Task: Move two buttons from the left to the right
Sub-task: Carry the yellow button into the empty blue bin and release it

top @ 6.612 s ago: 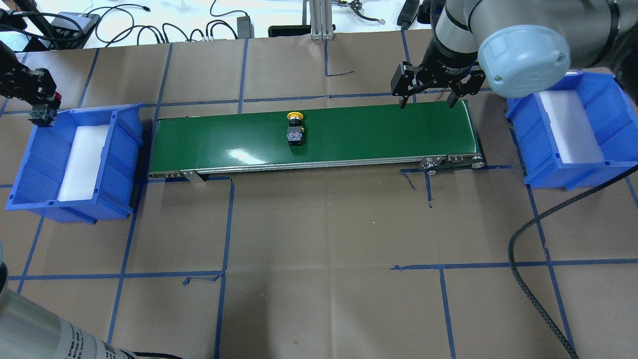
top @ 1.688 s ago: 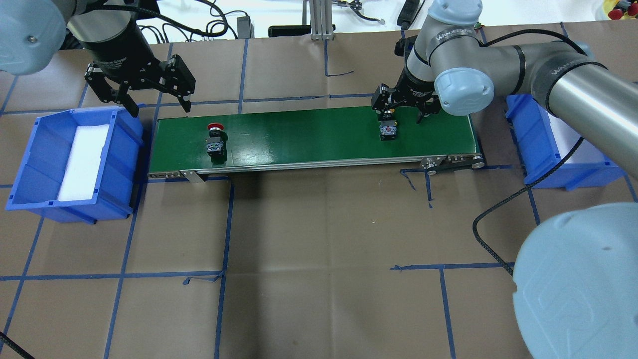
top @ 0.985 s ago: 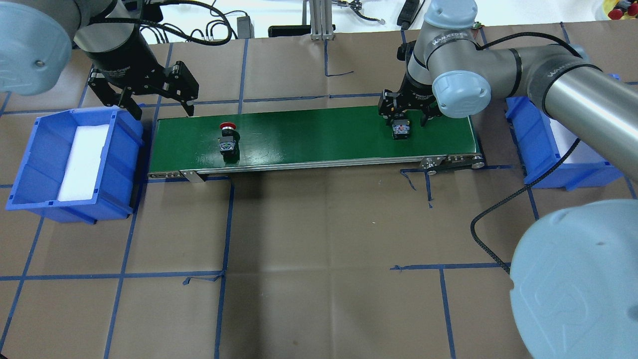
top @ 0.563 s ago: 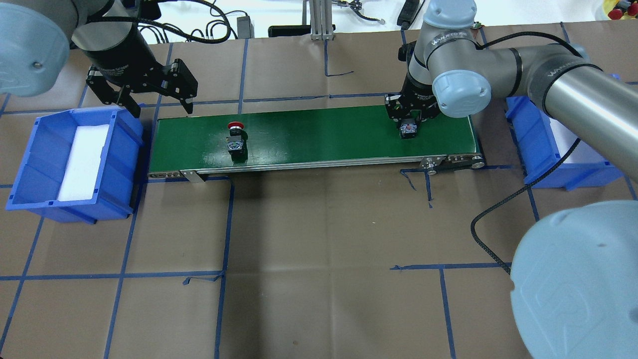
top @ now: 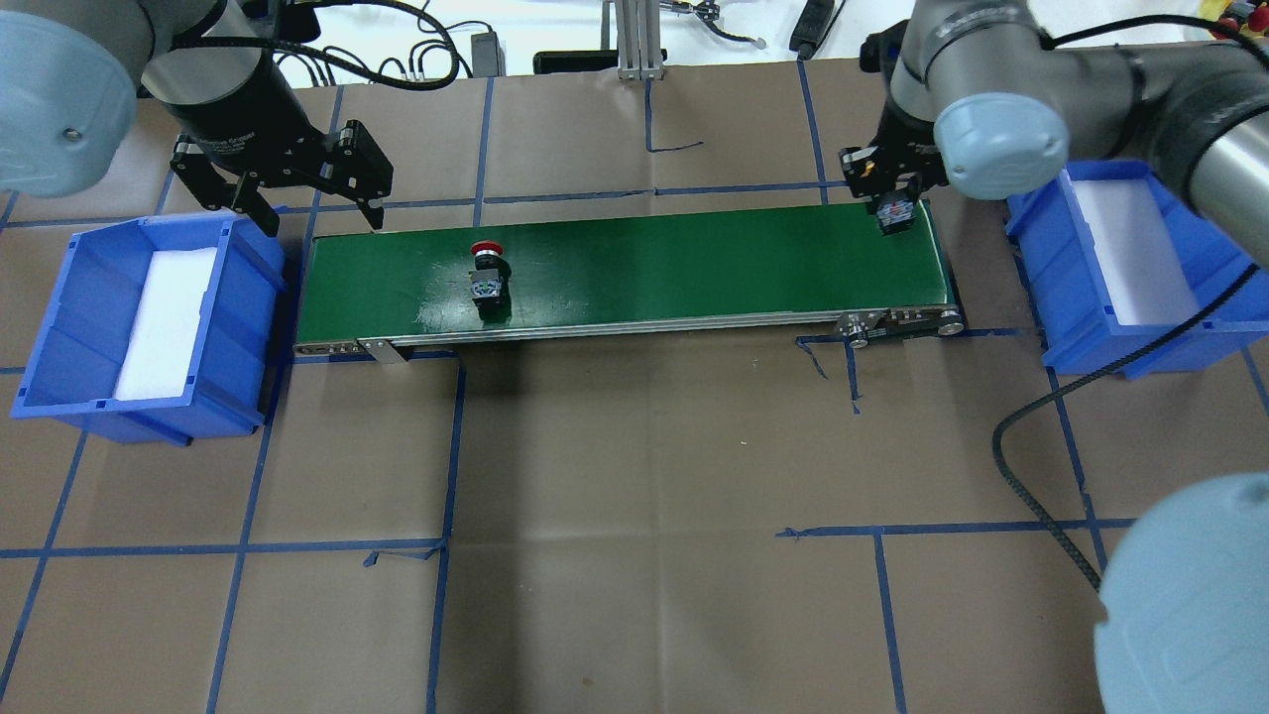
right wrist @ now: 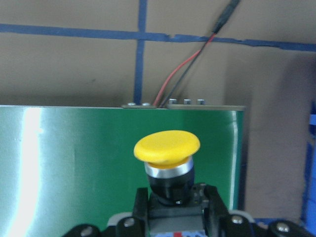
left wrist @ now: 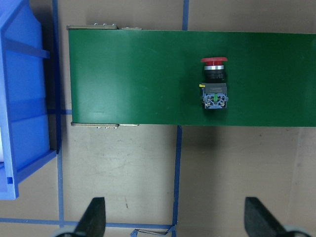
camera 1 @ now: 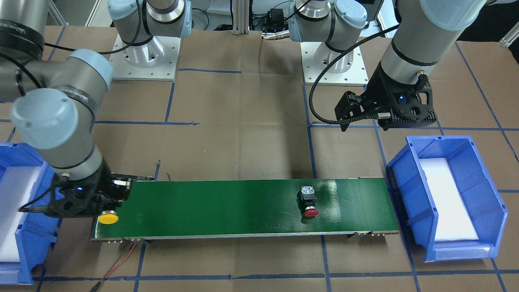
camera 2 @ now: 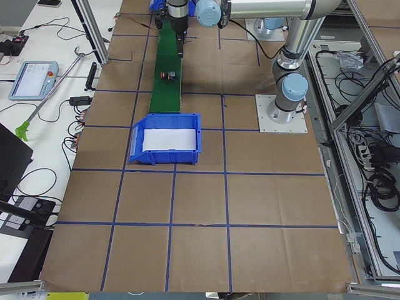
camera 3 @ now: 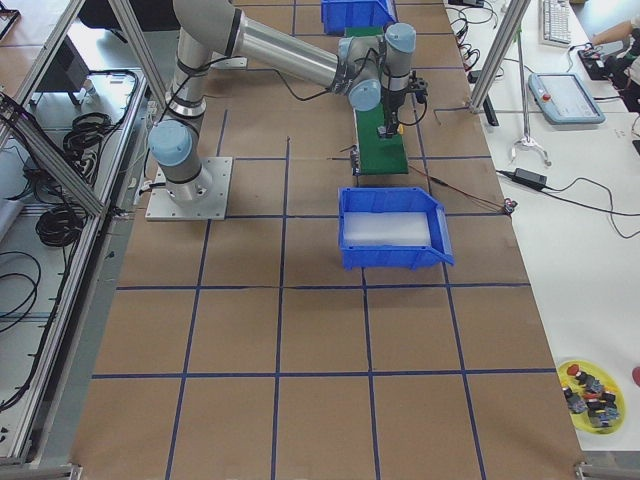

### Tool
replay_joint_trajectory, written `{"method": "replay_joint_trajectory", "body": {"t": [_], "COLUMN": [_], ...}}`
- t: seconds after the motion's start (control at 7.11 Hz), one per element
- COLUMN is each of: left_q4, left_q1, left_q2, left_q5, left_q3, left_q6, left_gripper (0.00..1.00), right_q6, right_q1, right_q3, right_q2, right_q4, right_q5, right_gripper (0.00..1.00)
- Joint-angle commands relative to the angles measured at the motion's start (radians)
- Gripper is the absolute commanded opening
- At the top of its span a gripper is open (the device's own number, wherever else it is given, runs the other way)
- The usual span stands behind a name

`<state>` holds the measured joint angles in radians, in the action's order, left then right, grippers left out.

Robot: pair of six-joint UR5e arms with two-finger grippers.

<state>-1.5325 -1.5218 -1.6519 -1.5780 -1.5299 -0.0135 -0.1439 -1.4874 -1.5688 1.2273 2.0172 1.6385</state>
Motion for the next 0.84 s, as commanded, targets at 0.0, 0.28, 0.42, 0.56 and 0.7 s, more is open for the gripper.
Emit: {"method": "replay_joint_trajectory", "body": {"t": [0.0,0.28,0.42,0.56,0.7], "left_q4": [0.0,0.0,0.0,0.002,0.0], "left_q1": [0.0,0.0,0.0,0.0,0.0], "left_q2": [0.001,0.003,0.003,0.003,0.003], "left_q5": [0.001,0.001,0.001,0.003,0.001], "left_q3": [0.001,-0.004,-0.004,-0.004,-0.006], "left_q6": [-0.003,-0.003,-0.002,-0.002,-0.002], "left_gripper": [1.0,1.0,1.0,1.0,1.0], "right_q6": [-0.214,-0.441,-0.489,-0.494,-0.491], "right_q1": [0.207,0.359,0.396,0.418,0.441], "right_q3": [0.003,-0.002,-0.014,-0.029,-0.072], "right_q2": [0.092,0.092,0.086,0.083,0.083], "right_q4": [-0.058,-0.043,-0.041,-0.041,-0.025], "right_q5": [-0.003,-0.008,-0.006,-0.009,-0.014], "right_gripper": [0.06,0.06,0.06,0.05,0.05]}}
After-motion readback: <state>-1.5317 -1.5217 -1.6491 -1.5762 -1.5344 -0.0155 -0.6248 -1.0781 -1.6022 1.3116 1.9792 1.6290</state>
